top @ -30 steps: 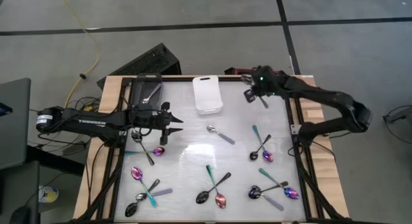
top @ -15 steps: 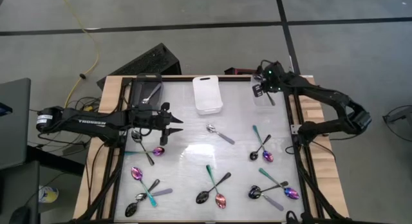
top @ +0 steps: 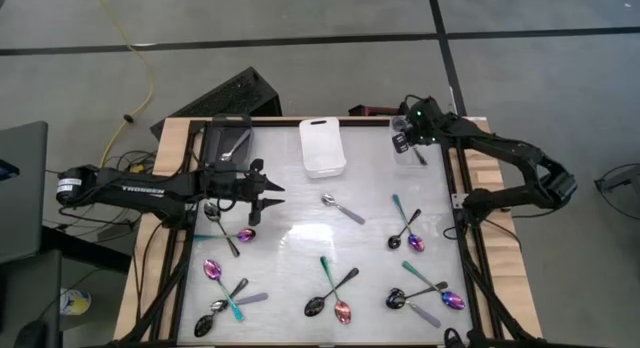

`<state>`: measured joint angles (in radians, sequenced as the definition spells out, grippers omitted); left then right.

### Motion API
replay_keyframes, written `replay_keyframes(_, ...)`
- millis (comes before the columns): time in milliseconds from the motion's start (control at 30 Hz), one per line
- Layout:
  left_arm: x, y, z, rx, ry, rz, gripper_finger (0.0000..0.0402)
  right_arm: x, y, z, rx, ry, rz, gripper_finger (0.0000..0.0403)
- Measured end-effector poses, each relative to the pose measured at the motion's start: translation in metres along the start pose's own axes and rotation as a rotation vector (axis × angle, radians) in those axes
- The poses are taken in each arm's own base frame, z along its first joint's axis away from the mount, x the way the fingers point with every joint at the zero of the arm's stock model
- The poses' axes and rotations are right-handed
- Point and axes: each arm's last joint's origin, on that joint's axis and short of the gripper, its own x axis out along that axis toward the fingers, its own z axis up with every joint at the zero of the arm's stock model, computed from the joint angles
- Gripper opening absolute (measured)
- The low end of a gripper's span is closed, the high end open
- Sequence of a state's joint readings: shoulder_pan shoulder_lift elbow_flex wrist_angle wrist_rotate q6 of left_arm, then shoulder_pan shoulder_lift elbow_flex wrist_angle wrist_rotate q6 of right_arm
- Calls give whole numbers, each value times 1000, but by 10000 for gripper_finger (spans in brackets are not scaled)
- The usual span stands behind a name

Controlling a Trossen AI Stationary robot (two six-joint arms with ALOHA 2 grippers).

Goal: Sort silverware by color (type)
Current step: Put the black spoon into the transparent bin, then put the blue spoon into the transparent bin

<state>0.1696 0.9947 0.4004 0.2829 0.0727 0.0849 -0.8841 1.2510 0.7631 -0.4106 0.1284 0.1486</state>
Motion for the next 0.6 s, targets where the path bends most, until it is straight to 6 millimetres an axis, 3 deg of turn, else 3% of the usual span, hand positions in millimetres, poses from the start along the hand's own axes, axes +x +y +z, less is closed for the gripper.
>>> replay_keyframes(367, 0, 0, 0, 0, 2, 0, 142, -2, 0, 0, -4, 13, 6, 114)
replay_keyframes(600, 0, 0, -1, 7, 10, -2, 142, -28, 15, 9, -2, 63, 241, 137)
